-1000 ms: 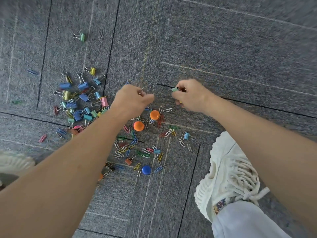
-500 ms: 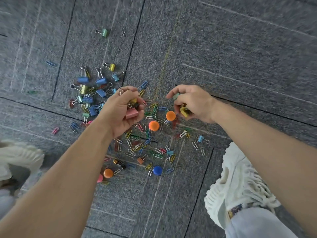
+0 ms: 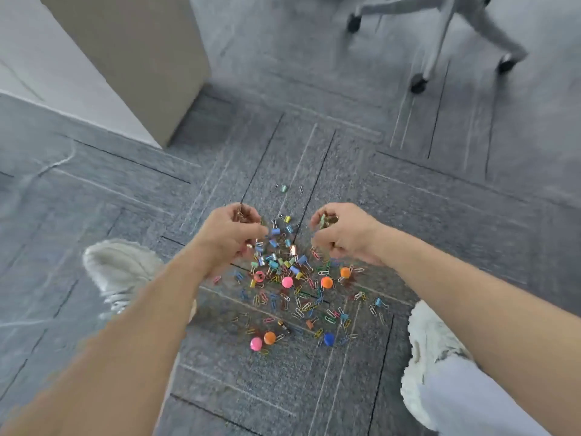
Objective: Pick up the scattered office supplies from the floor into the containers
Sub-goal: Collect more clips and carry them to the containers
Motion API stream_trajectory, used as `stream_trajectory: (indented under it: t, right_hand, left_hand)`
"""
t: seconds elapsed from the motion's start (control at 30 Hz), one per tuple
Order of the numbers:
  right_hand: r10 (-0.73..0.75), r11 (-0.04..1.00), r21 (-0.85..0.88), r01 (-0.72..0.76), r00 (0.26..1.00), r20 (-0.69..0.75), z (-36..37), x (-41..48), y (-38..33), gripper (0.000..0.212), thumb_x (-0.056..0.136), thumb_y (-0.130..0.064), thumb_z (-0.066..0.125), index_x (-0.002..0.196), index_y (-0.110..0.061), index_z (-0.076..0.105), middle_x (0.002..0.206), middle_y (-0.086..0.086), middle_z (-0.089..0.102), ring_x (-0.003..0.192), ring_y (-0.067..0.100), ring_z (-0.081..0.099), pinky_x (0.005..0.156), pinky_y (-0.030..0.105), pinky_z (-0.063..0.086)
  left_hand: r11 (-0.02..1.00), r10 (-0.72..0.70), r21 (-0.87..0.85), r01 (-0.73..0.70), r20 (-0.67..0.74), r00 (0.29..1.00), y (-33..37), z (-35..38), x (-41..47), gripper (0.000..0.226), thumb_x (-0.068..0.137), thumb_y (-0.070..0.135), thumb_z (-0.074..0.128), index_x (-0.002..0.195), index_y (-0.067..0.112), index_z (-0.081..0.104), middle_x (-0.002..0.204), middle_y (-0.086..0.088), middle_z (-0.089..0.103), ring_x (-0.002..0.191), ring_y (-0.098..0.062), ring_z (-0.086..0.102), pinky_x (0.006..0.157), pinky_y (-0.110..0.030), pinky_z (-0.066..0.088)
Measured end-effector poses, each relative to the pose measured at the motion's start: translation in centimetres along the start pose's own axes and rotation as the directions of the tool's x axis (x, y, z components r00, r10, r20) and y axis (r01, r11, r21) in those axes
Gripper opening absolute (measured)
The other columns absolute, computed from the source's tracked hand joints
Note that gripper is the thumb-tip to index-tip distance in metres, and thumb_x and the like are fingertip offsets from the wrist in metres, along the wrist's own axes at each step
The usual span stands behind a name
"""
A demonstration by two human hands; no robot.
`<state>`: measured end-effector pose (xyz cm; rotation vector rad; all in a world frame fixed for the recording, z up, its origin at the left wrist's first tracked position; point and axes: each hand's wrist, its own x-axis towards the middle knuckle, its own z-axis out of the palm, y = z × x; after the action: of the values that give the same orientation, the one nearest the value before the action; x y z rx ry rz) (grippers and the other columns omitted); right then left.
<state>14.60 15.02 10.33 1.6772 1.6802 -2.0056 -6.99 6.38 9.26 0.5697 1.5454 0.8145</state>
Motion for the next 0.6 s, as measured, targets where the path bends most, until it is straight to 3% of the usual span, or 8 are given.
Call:
stream_trajectory:
  t: [0.07,0.17,0.3,0.43,0.6]
  right_hand:
    - [-0.148,0.968,-0.214,0.133,0.987,-0.058,2.0,-5.4,-4.5,0.021,0.080,0.001,0.068,0.097,-0.008,0.061,0.079,0.005,0.056,0.062,0.020,0.049,0.054,0.030,0.043]
    - [-0.312,0.918,-0.281,0.281,0.947,-0.075,5.4,-14.4,-10.0,0.013,0.084,-0.002,0.066,0.092,-0.012,0.061,0.081,0.003,0.056,0.064,0.018,0.050,0.056,0.028,0.045]
    - [-0.372,0.927,-0.067,0.368,0.925,-0.075,11.4,-24.4,-13.2,0.012,0.086,0.001,0.062,0.082,-0.011,0.060,0.073,0.009,0.053,0.062,0.021,0.049,0.053,0.030,0.044]
    - [-0.322,0.941,0.073,0.329,0.942,-0.092,16.5,-28.4,-12.3,0.019,0.088,0.001,0.056,0.075,-0.011,0.054,0.070,0.010,0.049,0.054,0.019,0.041,0.049,0.030,0.036]
    - [-0.176,0.864,0.464,0.196,0.981,-0.085,19.3,-28.5,-9.8,0.032,0.080,0.013,0.034,0.064,-0.014,0.044,0.067,0.006,0.039,0.054,0.017,0.031,0.045,0.026,0.023]
  left_hand:
    - [0.994,0.092,0.065,-0.089,-0.049,0.995,3.3,-1.2,-5.5,0.028,0.078,-0.008,0.073,0.077,0.014,0.055,0.063,-0.001,0.056,0.053,-0.014,0.049,0.046,-0.027,0.039]
    - [0.984,0.168,0.086,-0.158,-0.117,0.979,7.7,-2.5,-14.7,0.027,0.079,-0.011,0.071,0.077,0.011,0.054,0.059,-0.004,0.052,0.050,-0.017,0.047,0.043,-0.026,0.040]
    - [0.967,0.249,0.106,-0.232,-0.186,0.950,10.2,-4.3,-27.5,0.026,0.080,-0.010,0.069,0.078,0.009,0.053,0.056,-0.008,0.050,0.046,-0.018,0.044,0.043,-0.026,0.038]
    - [0.959,0.275,0.141,-0.246,-0.248,0.929,7.9,-6.6,-36.3,0.023,0.080,-0.009,0.068,0.076,0.009,0.053,0.054,-0.007,0.050,0.047,-0.019,0.043,0.044,-0.026,0.036]
    - [0.979,0.201,0.035,-0.202,-0.344,0.917,3.1,-9.5,-40.1,0.024,0.082,-0.010,0.068,0.079,0.008,0.051,0.062,-0.009,0.048,0.050,-0.016,0.044,0.046,-0.027,0.037]
